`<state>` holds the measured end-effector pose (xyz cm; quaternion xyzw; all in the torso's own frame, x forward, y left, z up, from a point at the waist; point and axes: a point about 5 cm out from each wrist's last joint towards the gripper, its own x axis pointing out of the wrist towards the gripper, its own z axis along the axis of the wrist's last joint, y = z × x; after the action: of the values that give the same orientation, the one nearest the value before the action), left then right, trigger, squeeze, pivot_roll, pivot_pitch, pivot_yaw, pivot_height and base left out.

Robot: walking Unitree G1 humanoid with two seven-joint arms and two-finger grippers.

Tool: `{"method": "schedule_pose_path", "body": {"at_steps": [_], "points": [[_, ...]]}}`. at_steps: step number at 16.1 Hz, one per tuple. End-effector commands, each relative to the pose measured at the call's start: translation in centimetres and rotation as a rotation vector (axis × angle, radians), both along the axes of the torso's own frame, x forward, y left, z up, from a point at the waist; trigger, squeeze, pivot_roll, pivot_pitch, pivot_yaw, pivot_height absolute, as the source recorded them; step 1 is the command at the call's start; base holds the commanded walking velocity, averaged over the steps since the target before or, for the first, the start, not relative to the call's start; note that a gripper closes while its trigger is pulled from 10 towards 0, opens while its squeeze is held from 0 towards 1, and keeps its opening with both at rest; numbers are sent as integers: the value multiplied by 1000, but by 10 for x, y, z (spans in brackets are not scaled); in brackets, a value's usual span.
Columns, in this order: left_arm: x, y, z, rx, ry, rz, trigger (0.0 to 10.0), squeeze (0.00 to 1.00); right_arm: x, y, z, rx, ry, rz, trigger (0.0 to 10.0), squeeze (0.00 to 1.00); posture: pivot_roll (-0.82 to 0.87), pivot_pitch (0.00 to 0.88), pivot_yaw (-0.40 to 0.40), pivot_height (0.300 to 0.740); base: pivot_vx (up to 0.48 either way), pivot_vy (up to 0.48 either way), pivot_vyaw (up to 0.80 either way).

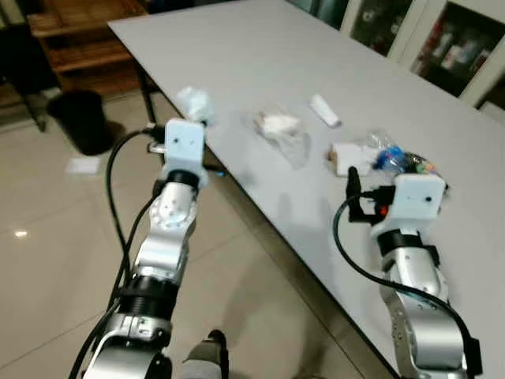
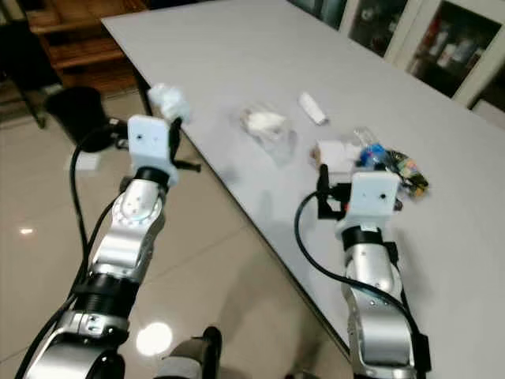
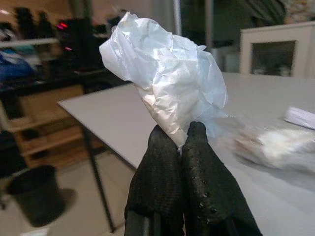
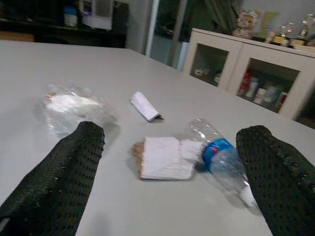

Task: Picking trash to rubbish bin

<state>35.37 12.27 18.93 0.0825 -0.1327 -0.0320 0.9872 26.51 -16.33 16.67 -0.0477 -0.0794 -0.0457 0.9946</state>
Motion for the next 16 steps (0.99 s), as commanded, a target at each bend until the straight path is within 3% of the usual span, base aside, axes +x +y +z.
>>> {"method": "schedule_pose_path", "body": {"at_steps": [1, 10, 16], "points": [[1, 3, -1, -4, 18, 5, 0, 0, 0, -2, 2, 11, -17, -6, 10000, 0, 199, 141, -57, 740, 394, 274, 0], [2, 1, -3, -18, 39, 2, 0, 0, 1, 0, 6, 6, -38, -2, 10000, 0, 198, 141, -57, 740, 395, 271, 0], [2, -1, -7, -6, 57, 1, 0, 0, 6, 3, 11, 2, -54, 12, 10000, 0, 198, 141, -57, 740, 0, 0, 0]]}}
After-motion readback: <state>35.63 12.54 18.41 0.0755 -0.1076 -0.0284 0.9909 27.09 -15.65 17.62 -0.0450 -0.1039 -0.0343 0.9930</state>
